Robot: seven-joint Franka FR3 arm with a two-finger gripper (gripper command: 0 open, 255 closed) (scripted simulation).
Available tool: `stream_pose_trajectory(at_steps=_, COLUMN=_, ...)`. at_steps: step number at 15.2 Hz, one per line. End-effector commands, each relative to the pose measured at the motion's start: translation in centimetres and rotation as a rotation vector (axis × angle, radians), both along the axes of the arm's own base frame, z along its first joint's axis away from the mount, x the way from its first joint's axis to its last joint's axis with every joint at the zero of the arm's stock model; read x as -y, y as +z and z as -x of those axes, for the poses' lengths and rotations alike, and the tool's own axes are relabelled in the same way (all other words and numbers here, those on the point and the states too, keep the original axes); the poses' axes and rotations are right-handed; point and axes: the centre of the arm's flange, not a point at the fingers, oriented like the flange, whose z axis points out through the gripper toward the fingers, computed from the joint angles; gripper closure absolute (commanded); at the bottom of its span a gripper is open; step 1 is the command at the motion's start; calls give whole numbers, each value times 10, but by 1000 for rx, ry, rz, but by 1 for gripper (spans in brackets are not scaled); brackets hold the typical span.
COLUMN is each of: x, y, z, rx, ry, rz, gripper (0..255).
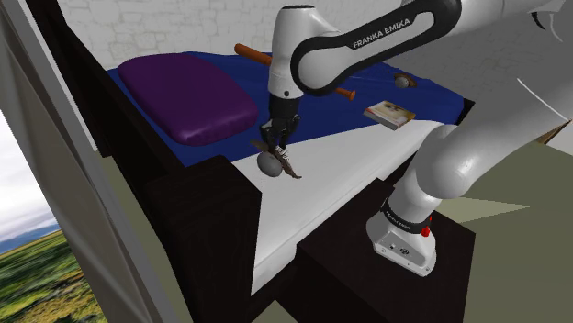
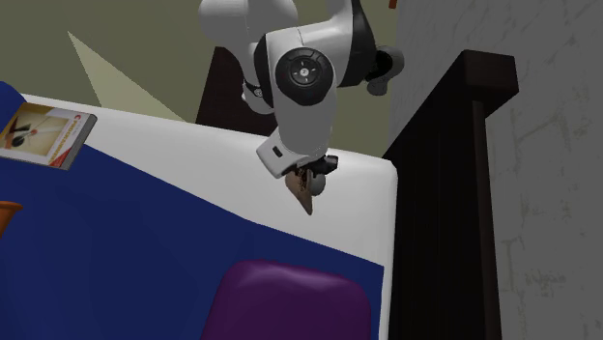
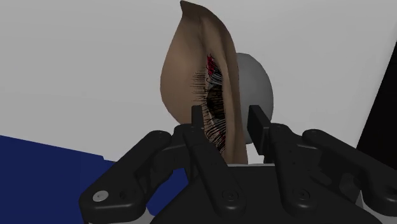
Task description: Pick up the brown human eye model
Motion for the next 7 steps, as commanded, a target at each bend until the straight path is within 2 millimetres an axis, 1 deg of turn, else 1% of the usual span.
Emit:
stream_pose_trajectory(at_steps=1, x=-1, y=12, z=0, rx=0, ry=0, rz=0, gripper=255)
stream_pose_trajectory(at_steps=5, x=-1, y=33, z=0, rx=0, ry=0, rz=0, gripper=255)
stream_pose_trajectory(at_steps=7, x=-1, y=34, z=0, rx=0, ry=0, rz=0, gripper=255)
